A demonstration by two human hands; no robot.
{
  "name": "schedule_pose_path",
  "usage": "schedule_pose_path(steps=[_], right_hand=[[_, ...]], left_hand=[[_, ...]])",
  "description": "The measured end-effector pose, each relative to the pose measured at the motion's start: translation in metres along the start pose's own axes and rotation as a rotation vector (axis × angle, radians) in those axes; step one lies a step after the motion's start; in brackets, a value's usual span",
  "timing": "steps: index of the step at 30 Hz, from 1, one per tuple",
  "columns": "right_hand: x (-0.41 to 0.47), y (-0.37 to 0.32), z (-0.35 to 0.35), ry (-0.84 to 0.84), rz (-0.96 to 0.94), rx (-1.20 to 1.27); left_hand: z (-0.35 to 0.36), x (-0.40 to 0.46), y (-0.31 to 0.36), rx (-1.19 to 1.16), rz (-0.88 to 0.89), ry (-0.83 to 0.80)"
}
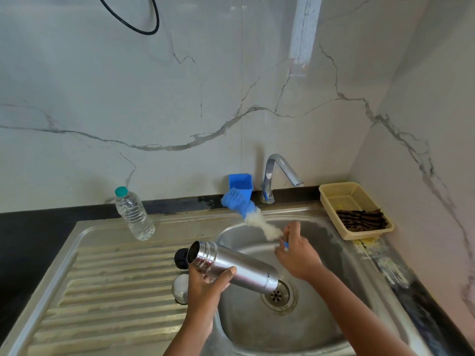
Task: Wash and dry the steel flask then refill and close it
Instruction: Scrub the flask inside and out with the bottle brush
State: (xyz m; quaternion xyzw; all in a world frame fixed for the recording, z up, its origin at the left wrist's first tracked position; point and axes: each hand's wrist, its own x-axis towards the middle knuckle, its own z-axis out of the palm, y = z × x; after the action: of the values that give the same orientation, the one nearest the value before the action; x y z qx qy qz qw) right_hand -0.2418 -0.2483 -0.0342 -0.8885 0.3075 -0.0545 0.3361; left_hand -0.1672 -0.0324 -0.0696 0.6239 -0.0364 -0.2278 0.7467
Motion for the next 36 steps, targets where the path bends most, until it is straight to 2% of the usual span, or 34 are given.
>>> schedule_pose_path(steps=[3, 6, 13, 16, 21, 28, 33, 36], right_hand=[[-0.017, 0.016, 0.006, -0.228, -0.1, 0.089], [-0.027, 0.027, 0.017, -0.329, -0.12, -0.003], [-0.037, 0.032, 0.033, -0.258, -0.17, -0.225], [-0.039, 0.034, 0.031, -0.194, -0.184, -0.263], [-0.037, 0.046, 0.009, -0.156, -0.198, -0.366], [-0.025, 0.052, -0.01, -0.141, -0.345, -0.494], [-0.027, 0.053, -0.008, -0.091, -0.398, -0.515], [-0.031, 0.061, -0.008, -0.047, -0.415, -0.496]], left_hand=[[0.001, 0.001, -0.001, 0.032, -0.001, 0.01], [0.0, -0.001, -0.002, 0.09, -0.011, -0.029], [0.011, -0.013, -0.001, 0.134, -0.037, -0.189], [0.011, -0.013, 0.007, 0.181, -0.103, -0.273], [-0.002, -0.003, 0.025, 0.199, -0.191, -0.177], [0.003, -0.002, 0.027, 0.323, -0.304, -0.318], [0.013, -0.003, 0.023, 0.276, -0.359, -0.262], [0.013, -0.004, 0.022, 0.271, -0.411, -0.291]])
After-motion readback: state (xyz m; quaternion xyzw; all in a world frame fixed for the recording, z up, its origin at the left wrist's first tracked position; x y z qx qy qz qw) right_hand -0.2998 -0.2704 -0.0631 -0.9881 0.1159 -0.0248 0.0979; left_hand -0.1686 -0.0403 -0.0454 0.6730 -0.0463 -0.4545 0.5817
